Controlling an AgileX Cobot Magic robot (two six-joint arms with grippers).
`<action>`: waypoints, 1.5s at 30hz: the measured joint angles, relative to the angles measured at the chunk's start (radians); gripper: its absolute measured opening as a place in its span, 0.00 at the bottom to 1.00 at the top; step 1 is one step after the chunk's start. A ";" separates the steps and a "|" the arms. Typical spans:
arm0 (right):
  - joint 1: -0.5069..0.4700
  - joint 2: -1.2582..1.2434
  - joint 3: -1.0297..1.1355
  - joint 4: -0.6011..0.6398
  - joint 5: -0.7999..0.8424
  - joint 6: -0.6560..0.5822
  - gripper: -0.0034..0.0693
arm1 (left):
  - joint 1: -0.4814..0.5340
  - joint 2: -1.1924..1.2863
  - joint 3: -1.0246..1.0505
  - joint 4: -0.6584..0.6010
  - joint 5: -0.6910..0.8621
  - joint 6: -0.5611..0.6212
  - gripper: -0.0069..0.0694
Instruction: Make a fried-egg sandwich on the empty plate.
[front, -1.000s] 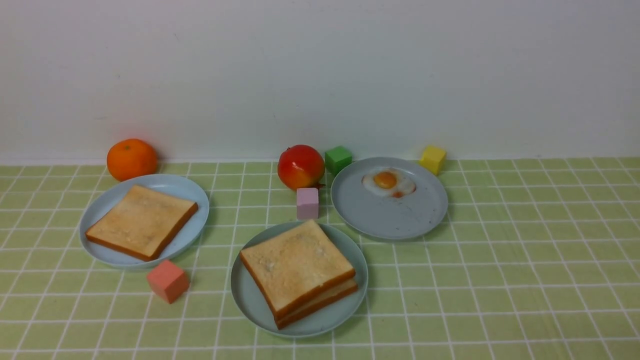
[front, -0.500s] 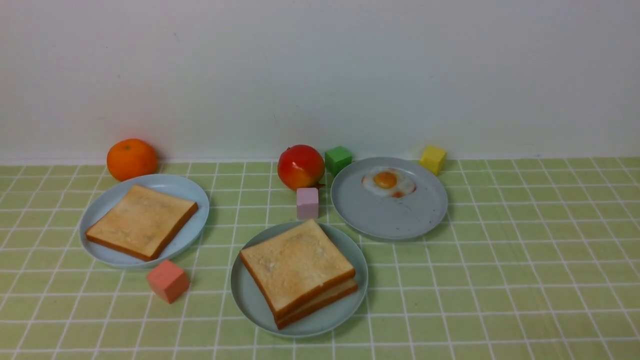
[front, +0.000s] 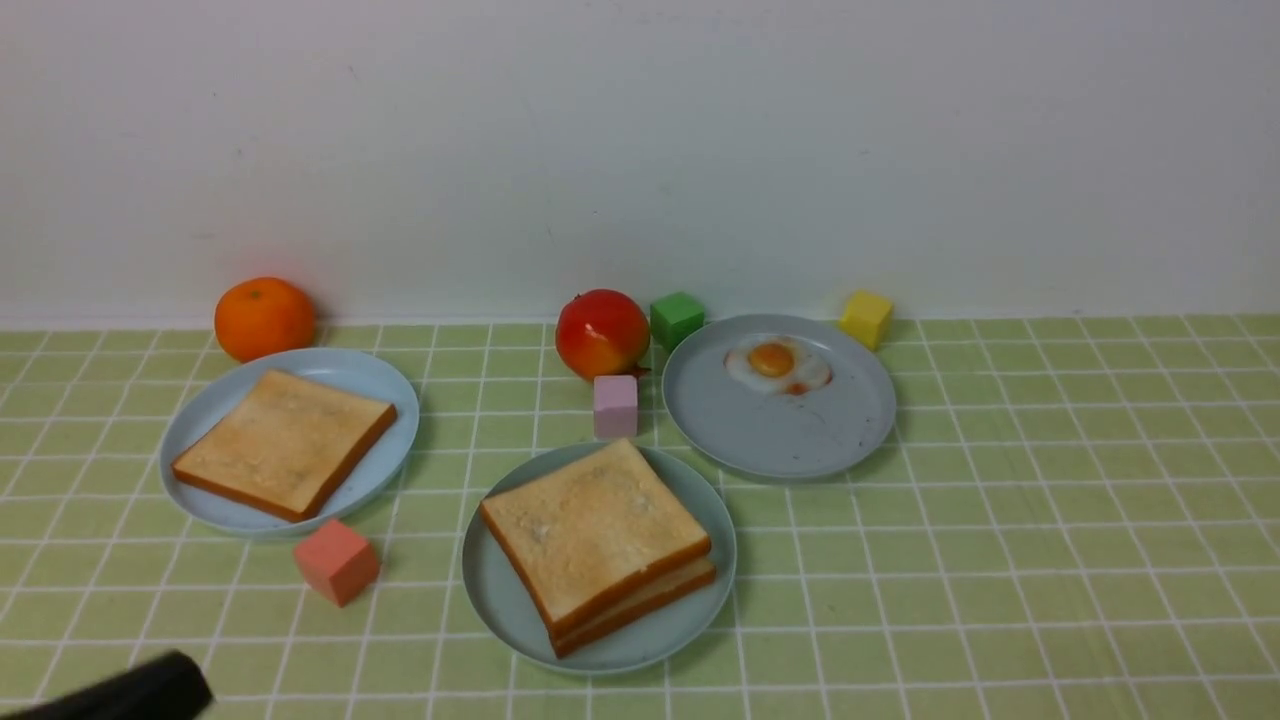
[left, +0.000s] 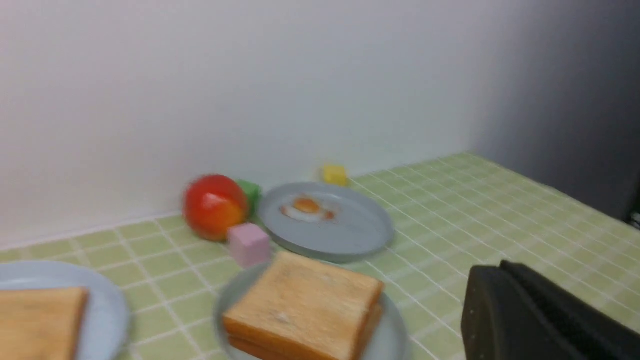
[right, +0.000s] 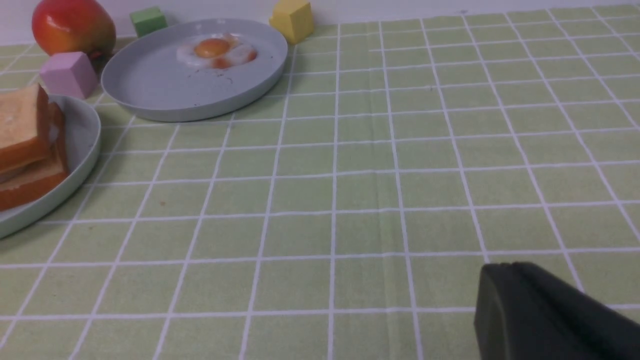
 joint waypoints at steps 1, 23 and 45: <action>0.000 0.000 0.000 0.000 0.000 0.000 0.05 | 0.052 -0.016 0.000 0.000 0.007 0.001 0.07; -0.001 0.000 0.000 0.000 0.001 -0.015 0.07 | 0.497 -0.144 0.178 -0.052 0.345 -0.075 0.07; -0.004 0.000 0.000 0.000 0.001 -0.015 0.11 | 0.497 -0.144 0.178 -0.053 0.345 -0.078 0.07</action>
